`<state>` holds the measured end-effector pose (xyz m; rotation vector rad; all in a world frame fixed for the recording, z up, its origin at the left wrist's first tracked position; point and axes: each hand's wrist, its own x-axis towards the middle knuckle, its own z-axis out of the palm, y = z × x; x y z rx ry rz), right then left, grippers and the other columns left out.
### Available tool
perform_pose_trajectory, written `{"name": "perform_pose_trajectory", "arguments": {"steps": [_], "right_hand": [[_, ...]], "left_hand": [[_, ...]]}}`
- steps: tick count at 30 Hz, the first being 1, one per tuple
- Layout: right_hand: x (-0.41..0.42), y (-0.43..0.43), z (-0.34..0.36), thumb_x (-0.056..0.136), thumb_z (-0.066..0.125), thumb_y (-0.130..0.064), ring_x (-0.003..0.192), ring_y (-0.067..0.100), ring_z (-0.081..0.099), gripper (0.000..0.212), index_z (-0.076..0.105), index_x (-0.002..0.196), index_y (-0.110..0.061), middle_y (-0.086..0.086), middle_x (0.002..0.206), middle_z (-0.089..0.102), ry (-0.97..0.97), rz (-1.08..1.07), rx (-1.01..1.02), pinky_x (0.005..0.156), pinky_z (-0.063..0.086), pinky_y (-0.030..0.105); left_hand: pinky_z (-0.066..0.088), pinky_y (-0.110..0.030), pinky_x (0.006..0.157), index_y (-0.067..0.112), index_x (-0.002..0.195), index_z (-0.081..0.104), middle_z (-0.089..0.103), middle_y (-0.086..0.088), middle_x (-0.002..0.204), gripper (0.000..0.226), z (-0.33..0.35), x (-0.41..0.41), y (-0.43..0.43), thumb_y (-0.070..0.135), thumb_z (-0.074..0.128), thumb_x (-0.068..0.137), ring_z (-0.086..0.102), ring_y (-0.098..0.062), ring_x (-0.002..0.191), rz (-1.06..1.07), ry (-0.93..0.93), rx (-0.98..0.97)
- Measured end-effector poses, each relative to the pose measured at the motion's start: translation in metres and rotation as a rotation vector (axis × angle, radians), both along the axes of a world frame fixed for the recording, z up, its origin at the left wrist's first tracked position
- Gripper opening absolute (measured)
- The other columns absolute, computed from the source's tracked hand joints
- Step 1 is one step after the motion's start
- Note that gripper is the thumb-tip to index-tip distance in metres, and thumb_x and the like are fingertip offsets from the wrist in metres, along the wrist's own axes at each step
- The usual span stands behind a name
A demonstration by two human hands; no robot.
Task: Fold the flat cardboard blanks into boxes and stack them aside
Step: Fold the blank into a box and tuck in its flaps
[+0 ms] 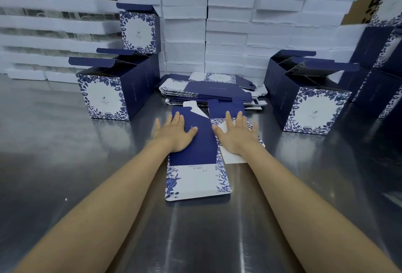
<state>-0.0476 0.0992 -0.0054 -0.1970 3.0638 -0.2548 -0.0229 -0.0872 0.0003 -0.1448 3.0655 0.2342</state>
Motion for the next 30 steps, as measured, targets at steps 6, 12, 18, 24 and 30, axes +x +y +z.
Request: {"name": "perform_pose_trajectory", "arguments": {"steps": [6,12,18,24,30], "right_hand": [[-0.003,0.022,0.008,0.091,0.013,-0.074,0.150,0.022,-0.008,0.077,-0.001,0.155,-0.033,0.005,0.162,-0.015,-0.032,0.119,0.040,0.118,0.003,0.045],[-0.004,0.038,0.002,0.094,0.010,-0.069,0.148,0.030,-0.013,0.076,-0.006,0.155,-0.026,0.018,0.160,-0.013,0.005,0.024,0.019,0.120,-0.006,0.043],[0.002,0.051,0.015,0.100,0.042,-0.048,0.140,0.021,0.034,0.061,0.018,0.154,-0.032,-0.002,0.155,0.032,0.047,0.021,-0.835,0.111,0.027,0.037],[0.023,0.052,0.028,0.091,0.048,-0.043,0.094,0.023,0.070,0.040,0.073,0.109,-0.019,0.007,0.107,0.073,-0.473,0.178,-1.735,0.078,0.053,0.032],[0.031,0.026,0.028,0.085,0.046,-0.063,0.109,0.024,0.066,0.057,0.073,0.114,-0.021,0.007,0.120,0.069,-0.653,0.278,-1.804,0.081,0.056,0.031]], "left_hand": [[-0.009,-0.048,0.118,0.012,0.154,-0.004,-0.012,-0.012,0.161,0.086,-0.002,0.002,0.000,0.070,0.013,0.093,-0.012,-0.026,0.149,0.110,-0.013,-0.007],[-0.003,-0.047,0.120,0.012,0.155,0.002,-0.001,-0.010,0.163,0.082,-0.008,0.002,0.000,0.067,0.015,0.094,-0.004,-0.026,0.149,0.103,0.057,0.012],[0.034,-0.022,0.094,0.018,0.149,0.031,0.048,0.002,0.143,0.058,-0.003,0.011,-0.011,0.034,0.048,0.096,0.049,-0.008,0.116,0.155,0.491,0.782],[0.047,-0.012,0.070,0.016,0.140,0.049,0.060,0.002,0.131,0.043,0.001,0.007,-0.021,0.022,0.051,0.098,0.060,-0.009,0.111,0.206,0.497,1.381],[0.048,-0.009,0.063,0.017,0.123,0.060,0.067,0.007,0.107,0.027,0.013,0.007,-0.021,0.019,0.046,0.101,0.066,0.005,0.082,0.159,0.403,1.582]]}}
